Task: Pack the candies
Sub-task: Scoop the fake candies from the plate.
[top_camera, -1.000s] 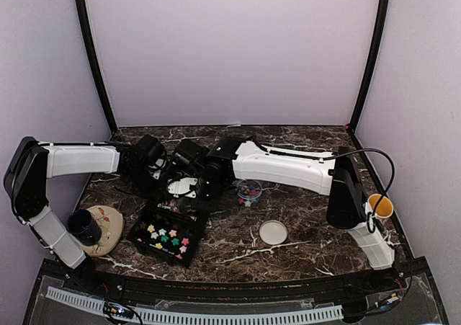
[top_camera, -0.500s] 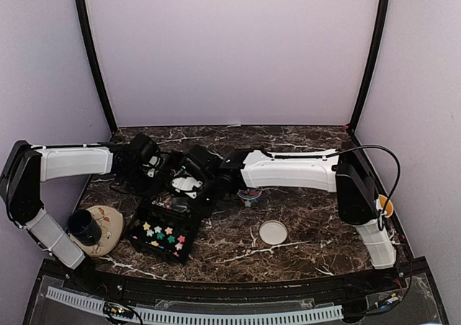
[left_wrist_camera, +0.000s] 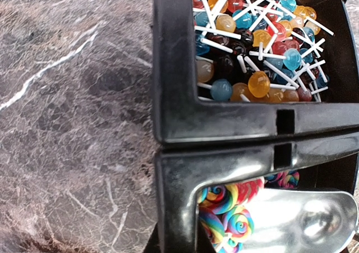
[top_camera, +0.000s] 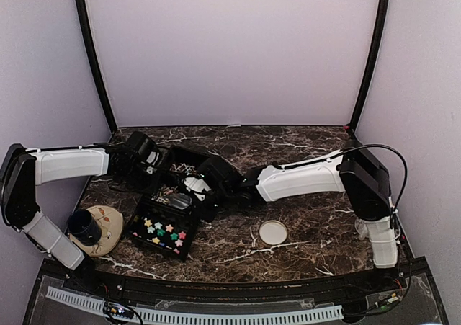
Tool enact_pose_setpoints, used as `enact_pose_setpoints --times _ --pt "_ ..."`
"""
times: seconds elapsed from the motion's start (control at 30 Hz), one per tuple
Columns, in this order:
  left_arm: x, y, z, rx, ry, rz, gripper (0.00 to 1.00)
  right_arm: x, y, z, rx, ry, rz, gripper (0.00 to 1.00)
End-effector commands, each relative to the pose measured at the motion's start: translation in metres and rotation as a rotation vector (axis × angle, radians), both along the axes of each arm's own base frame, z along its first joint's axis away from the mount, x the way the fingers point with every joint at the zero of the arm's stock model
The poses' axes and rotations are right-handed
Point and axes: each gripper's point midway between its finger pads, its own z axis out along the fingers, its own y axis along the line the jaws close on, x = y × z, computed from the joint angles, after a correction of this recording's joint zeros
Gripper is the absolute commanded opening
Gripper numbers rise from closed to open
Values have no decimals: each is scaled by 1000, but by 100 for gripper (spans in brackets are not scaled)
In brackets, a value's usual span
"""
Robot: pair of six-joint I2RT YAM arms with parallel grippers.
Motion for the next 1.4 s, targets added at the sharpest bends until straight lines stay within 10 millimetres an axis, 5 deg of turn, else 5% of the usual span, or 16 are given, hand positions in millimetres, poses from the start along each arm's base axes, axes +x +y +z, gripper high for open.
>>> enact_pose_setpoints --times 0.0,0.3,0.53,0.77,1.0,1.37 --pt "10 -44 42 -194 -95 -84 0 38 -9 27 110 -107 -158 0" --pt "12 -33 37 -141 -87 -53 0 63 -35 10 -93 -188 -298 0" --pt "12 -36 33 -155 -67 -58 0 69 -41 30 -75 -308 -350 0" --pt "13 -32 33 -143 -72 -47 0 49 -31 20 -176 -175 -232 0" --pt "13 -29 28 -129 -60 -38 0 23 -53 37 -310 -81 -131 0" --pt "13 -27 24 -110 -46 -31 0 10 -84 53 -463 -75 -46 0"
